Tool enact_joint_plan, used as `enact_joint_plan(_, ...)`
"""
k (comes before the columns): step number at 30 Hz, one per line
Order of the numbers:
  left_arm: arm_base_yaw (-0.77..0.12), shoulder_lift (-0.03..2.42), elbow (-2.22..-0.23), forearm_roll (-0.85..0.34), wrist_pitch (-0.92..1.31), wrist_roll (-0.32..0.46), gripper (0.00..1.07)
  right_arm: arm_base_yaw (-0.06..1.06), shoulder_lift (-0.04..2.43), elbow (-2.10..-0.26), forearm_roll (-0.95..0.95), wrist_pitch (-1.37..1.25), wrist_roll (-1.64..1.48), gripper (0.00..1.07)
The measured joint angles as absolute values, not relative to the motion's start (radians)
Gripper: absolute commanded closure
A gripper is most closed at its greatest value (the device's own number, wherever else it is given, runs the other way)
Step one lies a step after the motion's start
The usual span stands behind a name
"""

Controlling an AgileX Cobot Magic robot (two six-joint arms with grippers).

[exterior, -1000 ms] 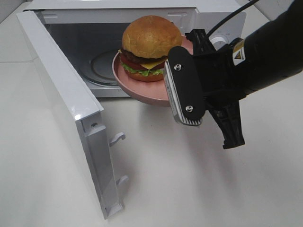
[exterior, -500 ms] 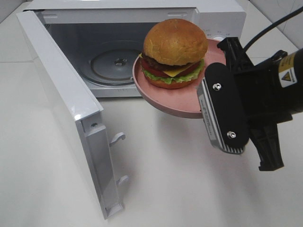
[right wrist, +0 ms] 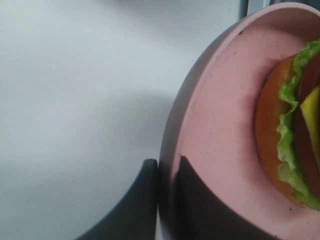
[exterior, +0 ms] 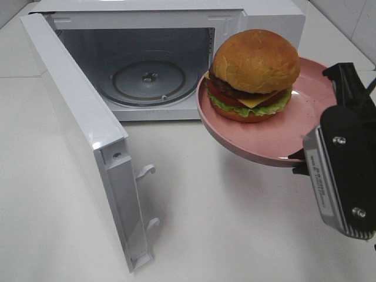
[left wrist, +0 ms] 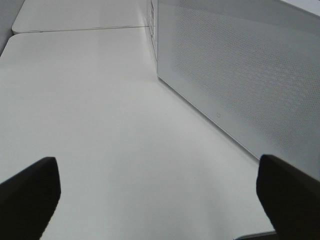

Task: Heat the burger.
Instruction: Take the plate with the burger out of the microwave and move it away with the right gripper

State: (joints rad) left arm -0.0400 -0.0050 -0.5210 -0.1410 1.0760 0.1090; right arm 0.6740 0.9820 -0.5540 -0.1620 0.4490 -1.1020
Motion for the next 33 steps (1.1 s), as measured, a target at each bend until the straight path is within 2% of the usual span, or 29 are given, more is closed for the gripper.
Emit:
enact_joint_plan(15, -0.04, -0.005, -0.521, -0.141, 1.076, 0.109, 0.04, 0.655, 0.844, -0.471, -0.265, 0.504, -0.889, 1.04)
enact_joint_plan(17, -0.04, -0.005, -0.521, -0.141, 1.076, 0.109, 0.04, 0.607, 0.842, -0.461, -0.301, 0.521, -0.838, 1.03)
enact_joint_plan(26, -0.04, -0.005, -0.521, -0.141, 1.076, 0.109, 0.04, 0.532, 0.842, -0.453, -0.397, 0.575, -0.702, 1.03)
enact_joint_plan(33, -0.04, -0.005, -0.521, -0.141, 1.076, 0.109, 0.04, 0.434, 0.842, -0.453, -0.545, 0.626, -0.413, 1.02)
